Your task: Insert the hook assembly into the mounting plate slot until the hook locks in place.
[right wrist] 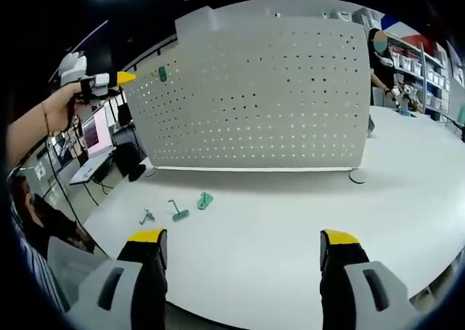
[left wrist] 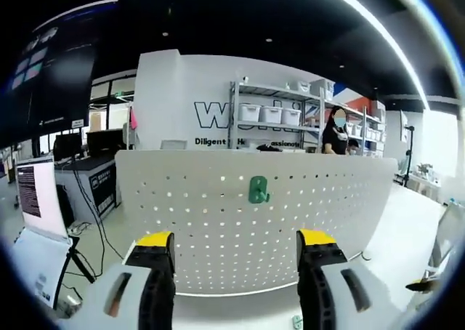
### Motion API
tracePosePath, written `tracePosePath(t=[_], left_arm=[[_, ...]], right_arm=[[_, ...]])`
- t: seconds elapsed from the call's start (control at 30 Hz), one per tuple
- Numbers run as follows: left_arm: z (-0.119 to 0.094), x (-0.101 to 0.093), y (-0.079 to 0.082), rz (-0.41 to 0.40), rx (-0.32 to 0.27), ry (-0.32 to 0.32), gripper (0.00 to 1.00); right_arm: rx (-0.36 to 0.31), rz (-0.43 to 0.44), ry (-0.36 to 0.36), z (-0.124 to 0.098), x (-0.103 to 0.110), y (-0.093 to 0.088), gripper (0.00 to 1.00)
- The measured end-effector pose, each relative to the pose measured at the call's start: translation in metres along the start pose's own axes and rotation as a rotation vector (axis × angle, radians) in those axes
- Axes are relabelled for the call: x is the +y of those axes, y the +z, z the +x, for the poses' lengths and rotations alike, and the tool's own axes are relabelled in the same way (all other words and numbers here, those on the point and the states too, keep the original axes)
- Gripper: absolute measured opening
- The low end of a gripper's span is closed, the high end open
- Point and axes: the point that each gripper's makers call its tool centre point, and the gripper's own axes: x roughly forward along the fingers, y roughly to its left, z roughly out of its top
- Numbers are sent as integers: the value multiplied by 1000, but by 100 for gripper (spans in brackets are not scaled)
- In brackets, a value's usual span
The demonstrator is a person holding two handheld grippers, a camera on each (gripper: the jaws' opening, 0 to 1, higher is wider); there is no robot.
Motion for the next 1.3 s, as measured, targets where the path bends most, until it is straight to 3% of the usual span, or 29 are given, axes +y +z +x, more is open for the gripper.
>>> tracePosePath(t=[0.17,0.27,0.43,0.53,0.67,0.8,0.93,1.17,1.3], left_arm=[[-12,4,-16,-17,36,-4,77],[-16,2,-29,20,74,-17,76],[-24,-4,-46,-20,118,-62,84],[-33,-12,-65,30,195,-101,84],[-46,-20,-83,-41,247,-147,90],[-59,-23,-93,-5,260,-155,87],[-70,-31,-102,-84,282,-181,91],[-83,-37,-112,-79,295,-194,93],[-91,-38,-121,-115,312,-207,94]], right_arm=[[-4,-7,5,-4,0,1,83],[-17,-17,7,-5,1,3,82],[-11,-10,19,-7,4,1,82],[-6,-13,22,-7,5,0,82],[-5,-13,17,-3,2,1,82],[-8,-29,19,-1,1,7,82],[-9,-45,23,0,0,9,82],[9,-64,35,0,7,4,83],[24,-85,44,-1,11,1,83]])
